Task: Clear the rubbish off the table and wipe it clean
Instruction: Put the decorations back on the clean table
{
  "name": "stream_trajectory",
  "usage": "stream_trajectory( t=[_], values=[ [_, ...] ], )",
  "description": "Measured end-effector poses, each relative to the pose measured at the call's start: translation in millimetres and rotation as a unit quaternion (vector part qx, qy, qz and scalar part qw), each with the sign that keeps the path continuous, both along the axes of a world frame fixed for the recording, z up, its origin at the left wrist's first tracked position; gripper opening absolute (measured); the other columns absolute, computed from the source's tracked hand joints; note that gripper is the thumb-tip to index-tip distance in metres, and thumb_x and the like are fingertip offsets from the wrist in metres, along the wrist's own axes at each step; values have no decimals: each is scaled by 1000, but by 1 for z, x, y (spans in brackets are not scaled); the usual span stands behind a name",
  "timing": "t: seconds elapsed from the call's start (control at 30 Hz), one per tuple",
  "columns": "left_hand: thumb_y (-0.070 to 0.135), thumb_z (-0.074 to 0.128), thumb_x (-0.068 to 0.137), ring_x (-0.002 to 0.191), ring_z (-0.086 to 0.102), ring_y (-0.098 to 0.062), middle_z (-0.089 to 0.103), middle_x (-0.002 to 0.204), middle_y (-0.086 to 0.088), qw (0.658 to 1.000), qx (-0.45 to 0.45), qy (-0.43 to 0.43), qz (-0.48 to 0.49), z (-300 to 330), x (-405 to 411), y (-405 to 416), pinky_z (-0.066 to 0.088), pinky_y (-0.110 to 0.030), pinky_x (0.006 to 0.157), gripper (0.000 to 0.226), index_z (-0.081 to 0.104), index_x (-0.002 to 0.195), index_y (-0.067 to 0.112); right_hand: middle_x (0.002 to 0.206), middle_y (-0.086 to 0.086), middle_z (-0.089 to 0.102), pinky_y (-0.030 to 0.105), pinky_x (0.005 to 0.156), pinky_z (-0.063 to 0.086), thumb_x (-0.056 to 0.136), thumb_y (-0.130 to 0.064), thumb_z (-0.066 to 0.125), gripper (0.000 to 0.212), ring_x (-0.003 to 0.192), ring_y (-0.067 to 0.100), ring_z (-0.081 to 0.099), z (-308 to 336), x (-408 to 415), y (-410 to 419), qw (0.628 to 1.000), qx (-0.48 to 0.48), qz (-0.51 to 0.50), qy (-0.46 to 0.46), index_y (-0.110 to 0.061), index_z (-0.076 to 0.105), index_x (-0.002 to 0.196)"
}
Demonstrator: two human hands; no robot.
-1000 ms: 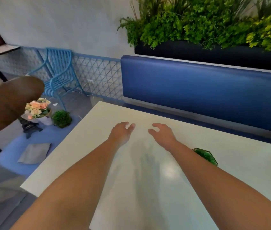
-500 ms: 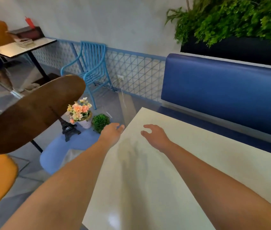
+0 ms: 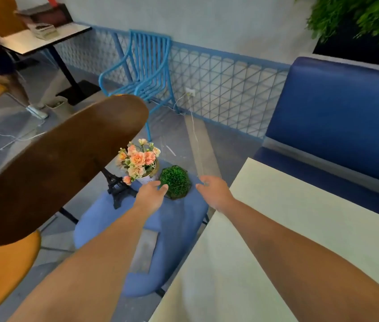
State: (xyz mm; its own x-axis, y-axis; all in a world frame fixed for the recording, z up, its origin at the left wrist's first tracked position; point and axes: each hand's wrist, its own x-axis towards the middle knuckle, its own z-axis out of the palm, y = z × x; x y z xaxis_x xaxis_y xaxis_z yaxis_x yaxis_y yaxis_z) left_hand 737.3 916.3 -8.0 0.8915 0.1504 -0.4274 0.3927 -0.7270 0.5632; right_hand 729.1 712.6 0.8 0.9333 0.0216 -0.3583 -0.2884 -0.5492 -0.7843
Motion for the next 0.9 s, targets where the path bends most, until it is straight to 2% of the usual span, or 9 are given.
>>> stream_trajectory(
  t=[0.13,0.23,0.3,0.37,0.43,0.53,0.63,0.8,0.9],
  values=[
    [42,50,99,122,53,-33,55,136,-16,1000,-13,14,16,-26,23,12,45,-45,100,54,47,142,8,142,11,50,27,90,40,98,-26,56,47,124,27,52,-28,27,19,999,6,0,37,-10,48,141],
    [42,51,99,124,51,-31,53,138,-16,999,-27,26,26,-47,40,19,44,-41,101,60,42,145,5,142,13,51,32,97,42,97,-29,57,50,126,29,51,-50,47,31,999,-3,1,52,-9,47,141],
    [42,48,100,100,59,-25,62,113,-12,998,-30,41,23,-57,48,21,45,-38,86,61,37,147,5,141,14,52,33,101,41,97,-33,57,52,128,29,50,-59,57,38,998,-11,1,54,-6,48,141],
    [42,43,102,80,54,-19,51,79,-2,998,-25,56,18,-68,55,21,39,-34,74,54,37,146,12,140,14,52,35,103,40,98,-38,54,53,129,30,49,-70,67,45,998,-13,-5,61,-6,49,140],
    [45,40,102,88,54,-27,42,68,-4,998,-11,64,26,-77,57,20,38,-38,75,30,51,111,18,135,17,55,40,103,43,99,-40,51,49,125,33,50,-77,73,50,998,-5,-10,64,-6,55,133],
    [42,44,101,57,40,-19,31,58,-3,996,-46,36,63,-86,57,18,29,-34,56,47,35,66,13,123,15,61,41,95,48,98,-43,50,39,111,31,58,-85,78,56,998,8,-13,62,-15,64,119],
    [33,53,99,47,32,-17,31,53,-2,991,-82,-4,102,-89,59,12,20,-29,46,44,36,63,13,123,9,61,40,94,50,95,-41,54,35,109,26,59,-96,79,58,997,36,-18,64,-19,64,120],
    [32,51,100,53,36,-20,39,62,-11,986,-108,-52,118,-83,56,2,22,-32,51,36,48,75,7,124,9,61,33,92,48,95,-31,59,34,109,25,60,-75,64,52,991,90,-69,63,-11,60,123],
    [35,37,104,52,29,-17,27,57,-3,984,-109,-101,104,-55,46,-14,18,-33,52,46,33,64,12,116,4,62,26,81,41,97,-30,58,34,103,21,59,-54,54,37,989,98,-101,46,-10,59,124]
  ],
)
